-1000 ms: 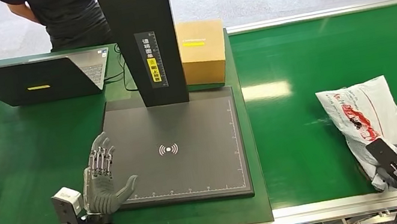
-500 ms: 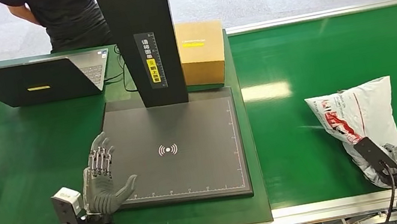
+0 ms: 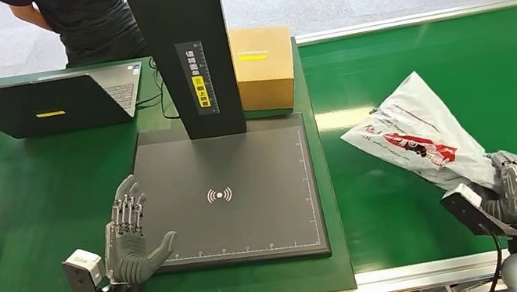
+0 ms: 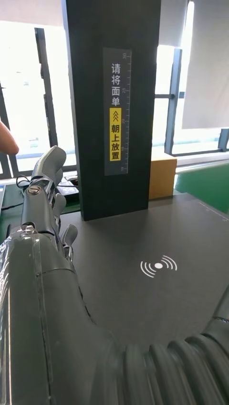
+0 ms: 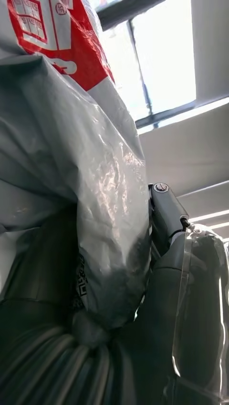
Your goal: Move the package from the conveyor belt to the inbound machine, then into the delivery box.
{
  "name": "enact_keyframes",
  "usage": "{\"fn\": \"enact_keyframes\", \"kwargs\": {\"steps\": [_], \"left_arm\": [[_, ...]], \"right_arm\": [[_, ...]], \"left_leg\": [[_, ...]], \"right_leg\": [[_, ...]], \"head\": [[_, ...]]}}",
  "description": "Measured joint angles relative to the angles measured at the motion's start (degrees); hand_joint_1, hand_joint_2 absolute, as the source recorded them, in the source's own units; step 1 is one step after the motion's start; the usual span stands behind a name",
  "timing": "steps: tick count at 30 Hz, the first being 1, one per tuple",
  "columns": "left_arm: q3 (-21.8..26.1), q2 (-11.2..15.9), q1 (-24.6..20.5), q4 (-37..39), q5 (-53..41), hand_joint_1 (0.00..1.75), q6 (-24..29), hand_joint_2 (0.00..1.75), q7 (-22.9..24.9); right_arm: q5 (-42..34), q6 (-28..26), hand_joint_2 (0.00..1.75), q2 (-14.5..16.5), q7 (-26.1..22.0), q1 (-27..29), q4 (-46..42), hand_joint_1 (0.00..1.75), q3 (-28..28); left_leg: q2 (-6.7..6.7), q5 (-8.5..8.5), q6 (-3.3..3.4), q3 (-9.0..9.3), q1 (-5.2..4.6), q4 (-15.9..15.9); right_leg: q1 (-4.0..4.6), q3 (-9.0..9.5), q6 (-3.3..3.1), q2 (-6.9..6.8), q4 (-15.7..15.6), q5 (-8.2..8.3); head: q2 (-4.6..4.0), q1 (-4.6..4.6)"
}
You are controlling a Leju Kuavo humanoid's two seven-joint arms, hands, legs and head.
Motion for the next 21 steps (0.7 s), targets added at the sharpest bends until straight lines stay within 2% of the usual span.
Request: {"fn": "enact_keyframes", "kwargs": {"steps": [7, 11, 16, 21], "left_arm": [[-0.09, 0.02, -0.06, 0.01, 0.60, 0.00, -0.02, 1.75, 0.00], [-0.36, 0.02, -0.19, 0.01, 1.16, 0.00, -0.02, 1.75, 0.00], [-0.77, 0.02, -0.45, 0.01, 1.60, 0.00, -0.02, 1.75, 0.00], [-1.59, 0.03, -1.26, 0.18, 1.79, 0.00, -0.02, 1.75, -0.08]], "right_arm": [[-1.82, -6.22, 1.75, 1.31, -5.90, 3.18, -9.17, 1.75, 2.33], [-1.97, -6.24, 1.75, 1.45, -8.43, 4.29, -12.80, 1.75, 4.98], [5.83, -5.39, 1.75, 1.38, -7.51, 4.37, -14.06, 1.75, 10.32], [12.10, -4.01, 1.75, 0.54, -5.13, 2.31, -12.35, 1.75, 19.87]], "left_leg": [[0.00, 0.00, 0.00, 0.00, -0.01, 0.00], [0.01, 0.00, 0.00, 0.01, 0.00, 0.00], [0.02, 0.00, 0.00, 0.00, 0.00, -0.01], [0.03, 0.01, -0.01, 0.00, 0.00, -0.01]], "right_leg": [[0.00, -0.01, 0.00, 0.00, 0.00, 0.00], [0.01, -0.01, 0.00, 0.02, 0.00, 0.00], [0.02, 0.01, 0.00, 0.02, 0.00, 0.00], [0.02, 0.00, 0.00, 0.05, 0.01, 0.01]], "head": [[0.00, 0.00], [0.00, -0.01], [0.00, -0.01], [0.00, -0.01]]}}
